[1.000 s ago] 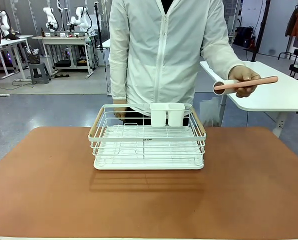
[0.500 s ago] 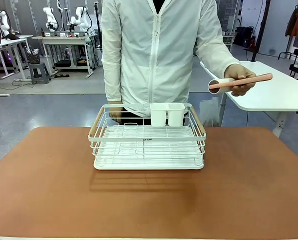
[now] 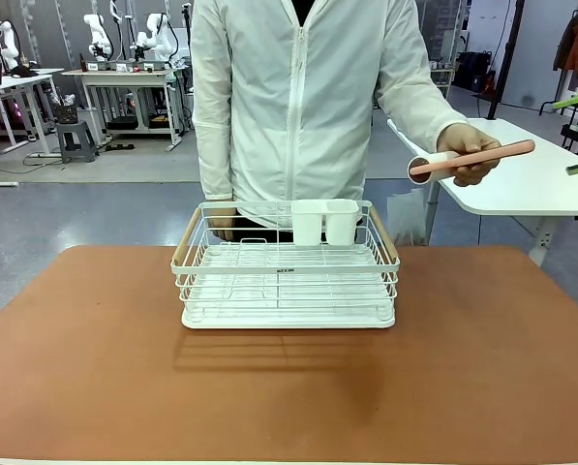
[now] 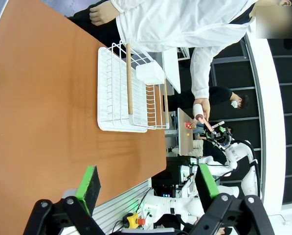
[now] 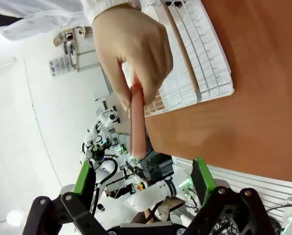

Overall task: Clean the table.
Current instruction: Pick up the Lint Roller when the human hands it over.

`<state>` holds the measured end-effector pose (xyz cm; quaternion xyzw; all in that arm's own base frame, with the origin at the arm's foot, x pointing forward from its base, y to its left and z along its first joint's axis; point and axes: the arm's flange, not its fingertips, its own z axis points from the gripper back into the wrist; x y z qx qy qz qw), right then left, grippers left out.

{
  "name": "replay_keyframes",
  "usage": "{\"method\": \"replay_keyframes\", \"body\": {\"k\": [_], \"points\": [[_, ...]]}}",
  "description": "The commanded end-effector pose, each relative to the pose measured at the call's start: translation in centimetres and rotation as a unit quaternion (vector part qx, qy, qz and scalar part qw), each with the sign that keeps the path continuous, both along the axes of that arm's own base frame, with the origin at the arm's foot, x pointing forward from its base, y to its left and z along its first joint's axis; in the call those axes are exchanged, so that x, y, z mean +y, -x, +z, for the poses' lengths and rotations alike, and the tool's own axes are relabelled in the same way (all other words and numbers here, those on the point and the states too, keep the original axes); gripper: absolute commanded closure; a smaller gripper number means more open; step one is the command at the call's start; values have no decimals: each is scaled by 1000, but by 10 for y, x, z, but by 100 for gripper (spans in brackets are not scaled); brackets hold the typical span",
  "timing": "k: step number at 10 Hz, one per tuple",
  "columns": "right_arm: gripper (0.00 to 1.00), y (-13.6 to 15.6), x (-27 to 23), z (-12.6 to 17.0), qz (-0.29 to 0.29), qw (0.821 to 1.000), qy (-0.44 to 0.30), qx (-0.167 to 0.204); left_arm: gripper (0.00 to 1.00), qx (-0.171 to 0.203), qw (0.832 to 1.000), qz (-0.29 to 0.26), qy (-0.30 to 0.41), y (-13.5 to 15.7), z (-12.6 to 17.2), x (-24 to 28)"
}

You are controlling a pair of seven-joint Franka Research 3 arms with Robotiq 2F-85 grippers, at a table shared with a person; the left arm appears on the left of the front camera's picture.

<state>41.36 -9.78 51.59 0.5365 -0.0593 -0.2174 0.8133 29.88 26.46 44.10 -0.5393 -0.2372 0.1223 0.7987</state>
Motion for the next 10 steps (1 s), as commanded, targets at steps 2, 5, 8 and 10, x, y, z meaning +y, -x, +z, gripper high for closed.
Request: {"method": "replay_keyframes", "body": {"k": [2, 5, 8, 10], "points": [[0, -3, 31, 4, -24, 1000, 6, 18, 0, -5, 1000, 2, 2, 2, 2, 2], [0, -10, 53, 0, -47, 998, 31, 17, 0, -5, 1000, 2, 2, 2, 2, 2], [0, -14, 78, -13, -52, 997, 51, 16, 0, -5, 1000, 2, 2, 2, 2, 2], [0, -19, 83, -17, -63, 996, 62, 8, 0, -5, 1000, 2, 2, 2, 2, 2]]}}
